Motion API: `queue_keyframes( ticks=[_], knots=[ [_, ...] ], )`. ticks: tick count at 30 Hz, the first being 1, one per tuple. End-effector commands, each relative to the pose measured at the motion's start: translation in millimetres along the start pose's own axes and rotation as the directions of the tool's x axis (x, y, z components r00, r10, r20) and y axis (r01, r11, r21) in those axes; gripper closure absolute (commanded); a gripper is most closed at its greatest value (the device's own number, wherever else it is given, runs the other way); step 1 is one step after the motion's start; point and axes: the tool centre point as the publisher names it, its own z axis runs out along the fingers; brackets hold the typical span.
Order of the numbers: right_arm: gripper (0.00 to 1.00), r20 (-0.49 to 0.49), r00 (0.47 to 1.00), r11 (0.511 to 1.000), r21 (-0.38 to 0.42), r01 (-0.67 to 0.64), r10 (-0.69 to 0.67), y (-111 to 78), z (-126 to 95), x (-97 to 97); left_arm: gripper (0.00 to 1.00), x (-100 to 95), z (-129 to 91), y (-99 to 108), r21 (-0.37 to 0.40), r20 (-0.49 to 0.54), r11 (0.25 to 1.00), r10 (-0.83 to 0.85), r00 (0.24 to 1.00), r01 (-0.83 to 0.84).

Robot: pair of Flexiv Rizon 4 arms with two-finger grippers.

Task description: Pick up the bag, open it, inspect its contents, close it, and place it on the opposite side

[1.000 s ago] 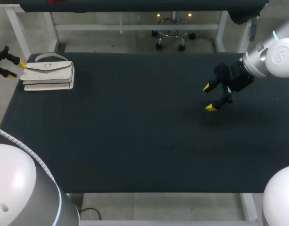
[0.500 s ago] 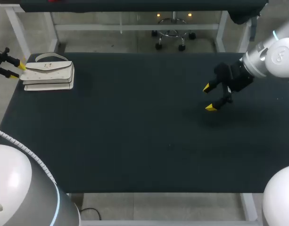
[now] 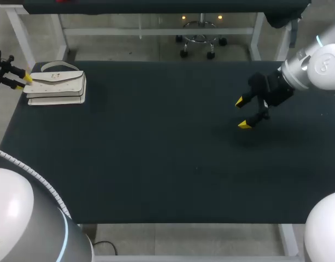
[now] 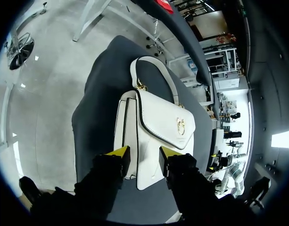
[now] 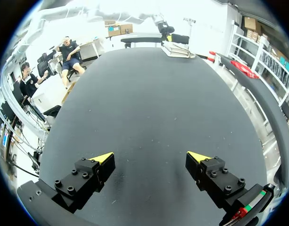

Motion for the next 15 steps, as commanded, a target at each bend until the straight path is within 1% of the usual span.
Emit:
queue_keyframes(
  ticks=[1, 3, 15],
  knots=[
    [0.0, 0.001, 1.0, 1.0, -0.001, 0.001, -0.001, -0.3, 0.3, 0.1, 0.58, -4.3, 1.9, -9.2, -0.131, -0.009, 0.991, 0.0, 1.0, -0.001],
    [0.0, 0.001, 1.0, 1.0, -0.001, 0.001, -0.001, -0.3, 0.3, 0.1, 0.59, -4.4, 2.3, -9.4, -0.132, -0.009, 0.991, 0.0, 1.0, -0.001],
    [0.0, 0.001, 1.0, 1.0, -0.001, 0.001, -0.001, -0.3, 0.3, 0.1, 0.71, -5.8, 4.4, -10.3, -0.135, -0.011, 0.991, -0.001, 1.0, -0.001]
  ],
)
